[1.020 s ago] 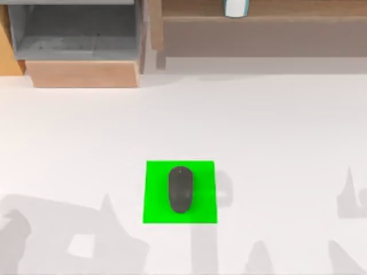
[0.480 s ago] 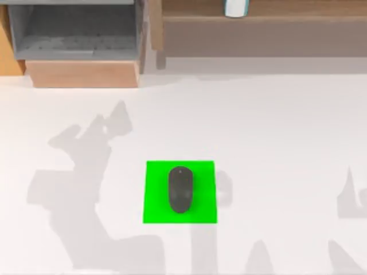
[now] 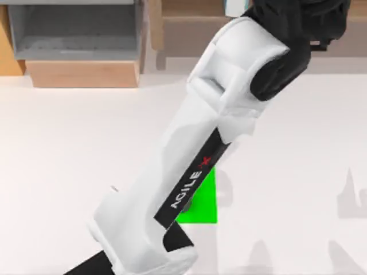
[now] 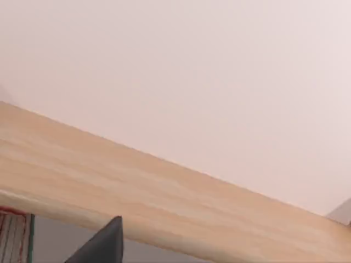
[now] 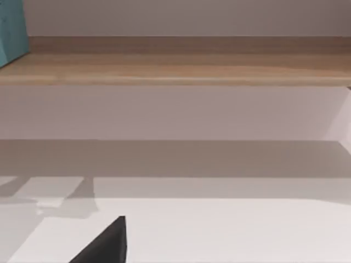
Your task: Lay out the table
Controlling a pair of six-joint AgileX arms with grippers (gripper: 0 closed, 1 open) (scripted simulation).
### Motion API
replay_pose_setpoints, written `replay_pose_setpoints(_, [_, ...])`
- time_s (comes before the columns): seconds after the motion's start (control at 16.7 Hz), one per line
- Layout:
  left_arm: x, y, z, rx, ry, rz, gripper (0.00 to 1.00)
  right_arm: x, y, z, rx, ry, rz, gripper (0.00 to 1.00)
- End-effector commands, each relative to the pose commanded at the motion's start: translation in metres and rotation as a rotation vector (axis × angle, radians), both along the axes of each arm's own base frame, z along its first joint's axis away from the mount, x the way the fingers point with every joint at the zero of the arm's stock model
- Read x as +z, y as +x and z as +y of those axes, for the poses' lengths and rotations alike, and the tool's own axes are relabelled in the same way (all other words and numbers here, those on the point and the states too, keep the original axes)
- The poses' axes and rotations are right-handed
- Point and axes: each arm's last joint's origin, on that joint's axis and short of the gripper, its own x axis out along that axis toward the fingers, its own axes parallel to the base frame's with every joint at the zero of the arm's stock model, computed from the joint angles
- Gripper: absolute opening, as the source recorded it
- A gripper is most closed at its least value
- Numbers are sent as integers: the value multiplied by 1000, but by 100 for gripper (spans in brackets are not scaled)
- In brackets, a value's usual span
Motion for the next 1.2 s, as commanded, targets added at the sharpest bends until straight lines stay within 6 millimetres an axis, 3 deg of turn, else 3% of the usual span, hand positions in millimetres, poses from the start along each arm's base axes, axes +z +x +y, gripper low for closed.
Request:
replay_pose_setpoints(0.18, [-99, 81, 3, 171, 277, 127, 100, 0, 0, 0, 0, 0, 0, 100])
replay_pose_setpoints(0.36, [-154, 119, 17, 252, 419, 206, 100, 0, 0, 0, 0, 0, 0, 100])
replay_pose_setpoints(0.78, [-162, 123, 18, 260, 437, 217, 100, 0, 0, 0, 0, 0, 0, 100])
replay_pose_setpoints(1.2, [-161, 143, 19, 262, 437, 216, 100, 0, 0, 0, 0, 0, 0, 100])
